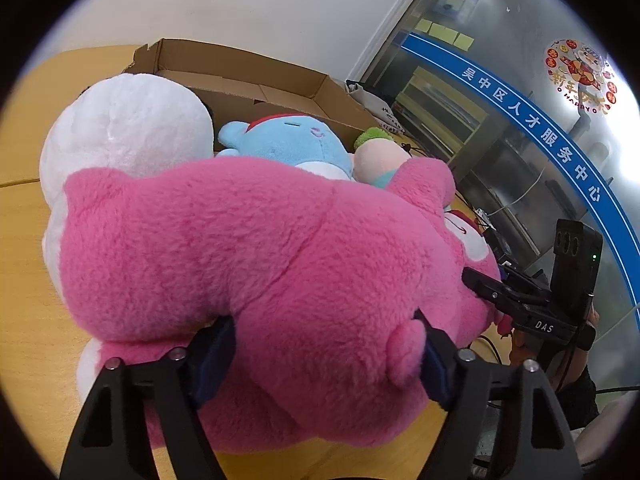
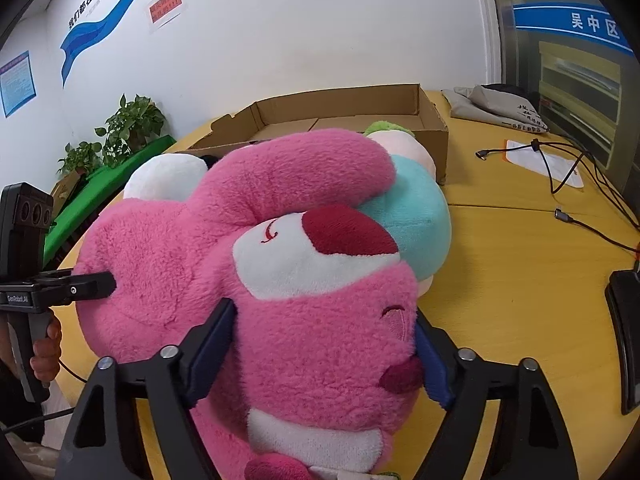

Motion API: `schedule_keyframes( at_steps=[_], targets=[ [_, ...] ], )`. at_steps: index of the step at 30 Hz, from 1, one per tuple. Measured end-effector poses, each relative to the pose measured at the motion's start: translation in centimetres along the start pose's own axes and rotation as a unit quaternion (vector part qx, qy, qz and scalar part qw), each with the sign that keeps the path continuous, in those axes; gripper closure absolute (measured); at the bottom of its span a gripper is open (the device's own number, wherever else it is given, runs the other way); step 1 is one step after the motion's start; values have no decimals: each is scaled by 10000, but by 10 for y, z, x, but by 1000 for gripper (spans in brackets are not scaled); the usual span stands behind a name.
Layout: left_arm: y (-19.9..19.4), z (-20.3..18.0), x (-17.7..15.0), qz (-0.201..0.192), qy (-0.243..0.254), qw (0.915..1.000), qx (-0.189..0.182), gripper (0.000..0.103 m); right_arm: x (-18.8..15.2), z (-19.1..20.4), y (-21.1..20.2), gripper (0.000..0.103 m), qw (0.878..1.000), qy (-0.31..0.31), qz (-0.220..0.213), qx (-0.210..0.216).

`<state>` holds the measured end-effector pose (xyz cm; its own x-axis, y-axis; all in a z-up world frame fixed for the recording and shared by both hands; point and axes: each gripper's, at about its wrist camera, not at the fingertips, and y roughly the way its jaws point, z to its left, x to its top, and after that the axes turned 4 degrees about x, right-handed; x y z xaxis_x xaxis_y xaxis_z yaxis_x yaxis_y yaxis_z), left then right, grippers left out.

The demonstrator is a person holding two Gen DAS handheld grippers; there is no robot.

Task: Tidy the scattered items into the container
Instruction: 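Close both grippers on the pink bear's body and lift it, then carry the pink bear over the cardboard box, lower it, open both grippers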

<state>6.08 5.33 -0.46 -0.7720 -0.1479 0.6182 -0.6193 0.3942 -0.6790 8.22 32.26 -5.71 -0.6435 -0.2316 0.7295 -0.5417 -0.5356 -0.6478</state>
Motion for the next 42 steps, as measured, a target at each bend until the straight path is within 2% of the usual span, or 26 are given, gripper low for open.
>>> schedule_keyframes(
  at_steps=[3, 7, 13, 20, 27, 32, 37, 42],
  targets=[
    [-7, -4, -2, -52, 47, 10000, 54, 36, -1, 6, -8, 31, 10000, -41, -72, -39],
    [-21, -11, -4, -145, 88, 9997, 153, 38, -1, 26, -25, 40, 9988, -366, -232, -214],
    [-64, -30, 5, -490, 288, 9980, 287, 38, 9, 42, -57, 41, 9976, -415, -552, -34],
    [-111, -53, 47, -1059, 579, 9920, 365, 38, 52, 62, -93, 41, 9903, -649, -1226, 28],
    [-136, -72, 119, -1557, 957, 9821, 456, 38, 119, 70, -112, 41, 9794, -915, -1801, -65],
    [-139, -66, 190, -1789, 1057, 9772, 431, 38, 192, 67, -103, 42, 9728, -1019, -2079, -62],
    [-124, -51, 277, -1840, 1049, 9766, 362, 38, 275, 59, -76, 42, 9637, -1191, -2374, -261],
    [-80, -34, 357, -1703, 1084, 9787, 377, 38, 346, 33, -32, 42, 9651, -1105, -2352, -314]
  ],
)
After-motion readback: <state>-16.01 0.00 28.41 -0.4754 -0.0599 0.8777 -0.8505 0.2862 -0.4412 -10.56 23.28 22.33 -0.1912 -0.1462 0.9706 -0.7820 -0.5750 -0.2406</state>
